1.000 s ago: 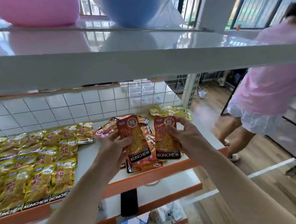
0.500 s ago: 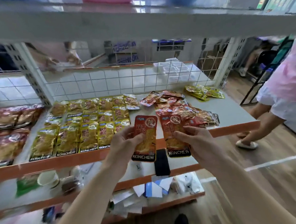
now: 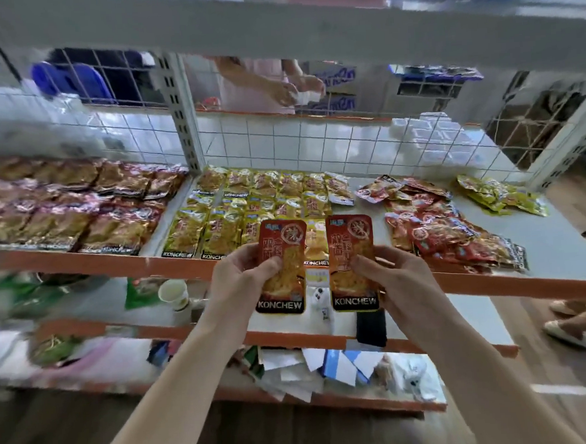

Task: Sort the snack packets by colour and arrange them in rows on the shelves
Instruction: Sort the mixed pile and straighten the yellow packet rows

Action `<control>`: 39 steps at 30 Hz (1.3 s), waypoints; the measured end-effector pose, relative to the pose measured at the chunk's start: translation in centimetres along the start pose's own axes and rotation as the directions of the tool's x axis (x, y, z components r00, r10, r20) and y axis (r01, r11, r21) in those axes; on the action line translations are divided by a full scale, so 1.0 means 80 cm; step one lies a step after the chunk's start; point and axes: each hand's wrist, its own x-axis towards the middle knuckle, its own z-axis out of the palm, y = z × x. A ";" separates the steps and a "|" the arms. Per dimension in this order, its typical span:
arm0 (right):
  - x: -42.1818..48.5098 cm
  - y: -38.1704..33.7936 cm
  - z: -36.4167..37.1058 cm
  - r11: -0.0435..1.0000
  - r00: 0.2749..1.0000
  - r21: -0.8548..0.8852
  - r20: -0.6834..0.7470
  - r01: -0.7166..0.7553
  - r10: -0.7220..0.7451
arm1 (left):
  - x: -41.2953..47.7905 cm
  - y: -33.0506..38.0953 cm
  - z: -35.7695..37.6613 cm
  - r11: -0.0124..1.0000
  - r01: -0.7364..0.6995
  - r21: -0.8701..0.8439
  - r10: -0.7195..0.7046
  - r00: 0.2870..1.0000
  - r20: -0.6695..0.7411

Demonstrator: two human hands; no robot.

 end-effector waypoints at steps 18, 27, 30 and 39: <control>0.032 0.011 0.108 0.992 0.952 -0.123 0.304 -0.012 0.049 | -0.038 0.006 -0.094 0.996 -0.074 -0.041 0.053 0.925 -0.377; 0.023 0.031 0.207 0.981 0.948 -0.187 0.317 0.046 0.016 | -0.028 0.021 -0.192 0.991 -0.101 -0.092 0.061 0.929 -0.365; 0.017 0.042 0.258 0.983 0.950 -0.177 0.313 0.045 0.013 | -0.023 0.034 -0.247 0.989 -0.110 -0.094 0.068 0.925 -0.374; -0.008 0.081 0.404 0.987 0.956 -0.147 0.292 0.062 -0.017 | -0.016 0.064 -0.403 0.991 -0.112 -0.070 0.076 0.916 -0.393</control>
